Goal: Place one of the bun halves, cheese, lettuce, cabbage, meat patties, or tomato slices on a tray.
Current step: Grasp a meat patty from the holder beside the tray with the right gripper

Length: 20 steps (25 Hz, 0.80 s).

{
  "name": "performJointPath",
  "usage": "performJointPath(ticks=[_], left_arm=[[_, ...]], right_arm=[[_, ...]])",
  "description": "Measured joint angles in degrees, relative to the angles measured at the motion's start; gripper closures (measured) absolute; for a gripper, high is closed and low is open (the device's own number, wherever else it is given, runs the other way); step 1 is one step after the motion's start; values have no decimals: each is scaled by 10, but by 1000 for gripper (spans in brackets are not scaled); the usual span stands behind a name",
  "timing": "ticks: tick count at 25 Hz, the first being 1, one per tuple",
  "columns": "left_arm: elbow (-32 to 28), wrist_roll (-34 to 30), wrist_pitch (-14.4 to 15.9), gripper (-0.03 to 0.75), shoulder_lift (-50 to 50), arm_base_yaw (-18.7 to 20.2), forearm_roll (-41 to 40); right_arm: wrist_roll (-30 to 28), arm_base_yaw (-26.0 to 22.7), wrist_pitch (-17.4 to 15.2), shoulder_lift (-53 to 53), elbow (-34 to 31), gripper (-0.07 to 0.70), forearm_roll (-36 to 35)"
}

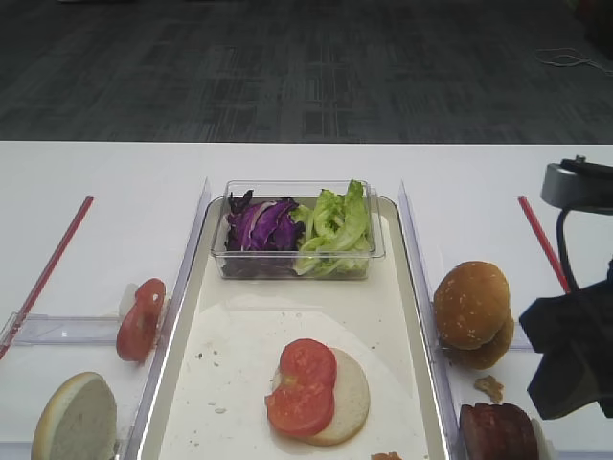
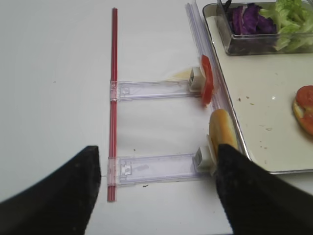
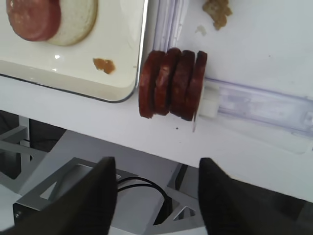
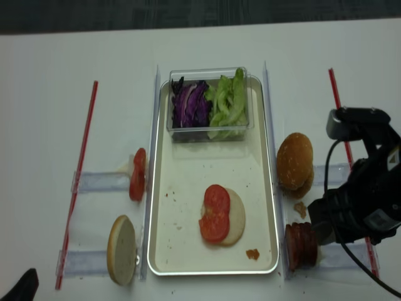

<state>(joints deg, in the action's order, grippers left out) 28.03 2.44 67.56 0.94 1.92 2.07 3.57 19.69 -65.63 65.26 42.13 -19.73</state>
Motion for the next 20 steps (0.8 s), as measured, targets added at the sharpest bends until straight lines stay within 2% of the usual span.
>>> performJointPath(ticks=[7, 14, 20], left_arm=[[0, 0, 0, 247, 0, 0, 0], [0, 0, 0, 247, 0, 0, -1], [0, 1, 0, 247, 0, 0, -1]], right_arm=[[39, 56, -4, 54, 42, 232, 26], [106, 114, 8, 85, 46, 250, 67], [120, 131, 16, 115, 46, 281, 69]])
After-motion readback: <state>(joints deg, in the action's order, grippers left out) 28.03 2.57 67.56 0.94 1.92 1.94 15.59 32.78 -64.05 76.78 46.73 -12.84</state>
